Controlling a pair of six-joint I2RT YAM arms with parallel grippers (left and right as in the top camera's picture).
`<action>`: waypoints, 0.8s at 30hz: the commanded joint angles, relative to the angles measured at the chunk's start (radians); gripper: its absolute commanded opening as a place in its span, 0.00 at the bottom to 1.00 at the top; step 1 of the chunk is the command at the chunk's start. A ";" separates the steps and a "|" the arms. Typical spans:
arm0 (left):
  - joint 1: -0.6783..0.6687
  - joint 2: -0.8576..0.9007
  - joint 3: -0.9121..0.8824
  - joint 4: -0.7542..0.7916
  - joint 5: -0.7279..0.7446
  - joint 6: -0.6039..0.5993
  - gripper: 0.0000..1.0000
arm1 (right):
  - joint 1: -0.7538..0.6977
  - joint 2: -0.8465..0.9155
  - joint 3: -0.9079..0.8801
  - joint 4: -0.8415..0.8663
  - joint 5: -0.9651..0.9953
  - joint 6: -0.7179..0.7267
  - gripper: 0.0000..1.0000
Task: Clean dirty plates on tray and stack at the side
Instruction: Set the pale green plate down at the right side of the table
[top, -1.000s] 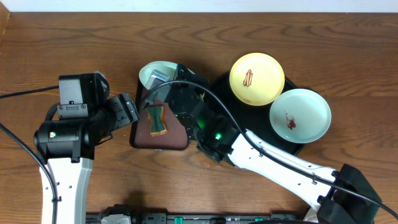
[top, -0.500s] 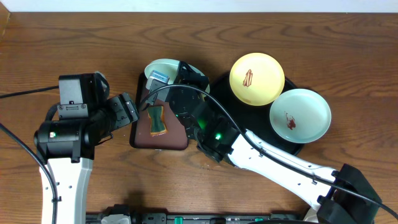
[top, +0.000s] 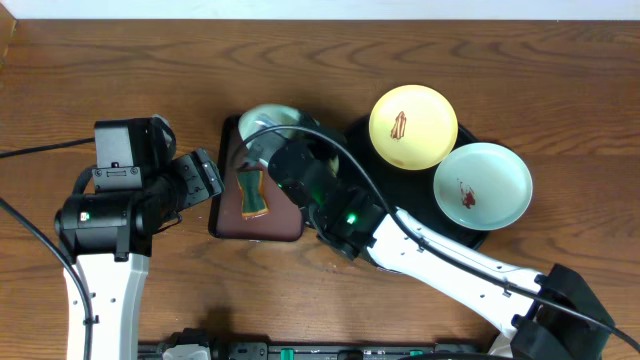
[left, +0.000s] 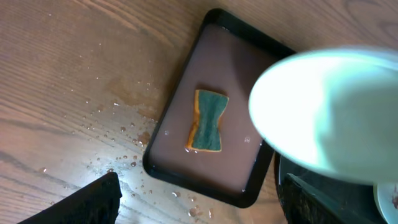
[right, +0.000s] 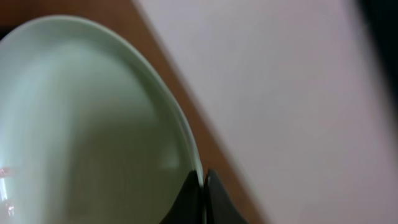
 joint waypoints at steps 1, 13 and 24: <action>0.003 0.001 0.013 -0.002 -0.008 0.013 0.82 | -0.075 -0.025 0.004 -0.103 -0.155 0.545 0.01; 0.003 0.001 0.013 -0.002 -0.008 0.013 0.82 | -0.778 -0.266 0.004 -0.468 -0.951 1.102 0.01; 0.003 0.001 0.013 -0.002 -0.008 0.013 0.83 | -1.575 -0.146 0.002 -0.689 -1.066 1.043 0.01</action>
